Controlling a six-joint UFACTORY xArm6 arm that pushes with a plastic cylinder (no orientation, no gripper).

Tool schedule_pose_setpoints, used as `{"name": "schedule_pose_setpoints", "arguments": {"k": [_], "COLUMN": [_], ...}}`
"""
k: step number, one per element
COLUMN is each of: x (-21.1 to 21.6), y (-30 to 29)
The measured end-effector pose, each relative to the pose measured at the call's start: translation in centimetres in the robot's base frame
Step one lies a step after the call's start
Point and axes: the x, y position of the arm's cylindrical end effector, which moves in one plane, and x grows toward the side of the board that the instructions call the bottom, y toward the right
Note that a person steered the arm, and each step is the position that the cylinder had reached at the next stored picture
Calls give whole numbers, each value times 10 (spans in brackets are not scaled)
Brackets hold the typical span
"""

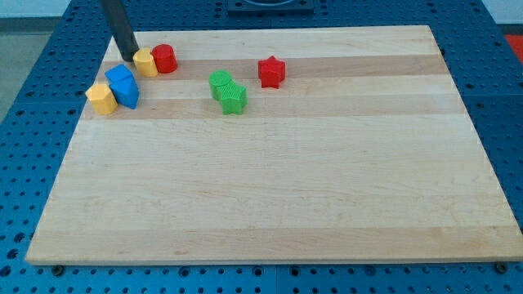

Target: Push yellow heart closer to blue traingle

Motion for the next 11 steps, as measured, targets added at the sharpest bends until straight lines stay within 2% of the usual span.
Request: {"name": "schedule_pose_setpoints", "arguments": {"k": [1,2,4,5,6,11], "x": [-13,-2,19,-18,-22,22], "y": [31,53,53,53,50,27]}}
